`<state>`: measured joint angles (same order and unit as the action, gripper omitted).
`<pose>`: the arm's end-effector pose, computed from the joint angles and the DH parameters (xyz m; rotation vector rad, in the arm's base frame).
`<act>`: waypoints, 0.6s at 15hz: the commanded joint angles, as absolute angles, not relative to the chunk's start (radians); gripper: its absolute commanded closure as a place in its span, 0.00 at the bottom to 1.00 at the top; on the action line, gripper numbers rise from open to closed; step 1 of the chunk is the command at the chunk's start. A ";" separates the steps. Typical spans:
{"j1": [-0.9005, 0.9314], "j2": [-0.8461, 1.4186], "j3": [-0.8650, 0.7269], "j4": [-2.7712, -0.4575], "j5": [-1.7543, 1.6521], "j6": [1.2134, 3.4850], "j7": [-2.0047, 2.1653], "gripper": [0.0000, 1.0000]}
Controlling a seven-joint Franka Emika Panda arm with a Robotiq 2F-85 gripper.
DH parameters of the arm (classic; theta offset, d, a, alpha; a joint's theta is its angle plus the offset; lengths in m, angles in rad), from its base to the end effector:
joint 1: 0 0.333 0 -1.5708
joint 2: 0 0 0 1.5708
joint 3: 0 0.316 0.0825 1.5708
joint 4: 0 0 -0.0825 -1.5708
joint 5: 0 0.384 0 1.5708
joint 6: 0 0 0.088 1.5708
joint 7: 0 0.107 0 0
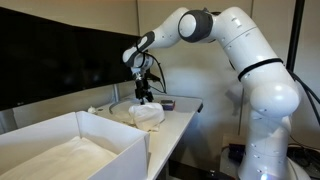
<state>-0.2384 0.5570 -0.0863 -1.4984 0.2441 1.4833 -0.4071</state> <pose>0.6107 -0.1685 0.3169 -2.6857 -0.0430 0.6368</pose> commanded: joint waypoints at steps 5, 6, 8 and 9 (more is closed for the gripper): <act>-0.260 0.537 -0.030 -1.512 0.337 1.506 -0.447 0.33; -0.263 0.537 -0.029 -1.512 0.339 1.502 -0.452 0.40; -0.264 0.533 -0.030 -1.516 0.341 1.507 -0.458 0.53; -0.266 0.526 -0.029 -1.522 0.345 1.507 -0.463 0.59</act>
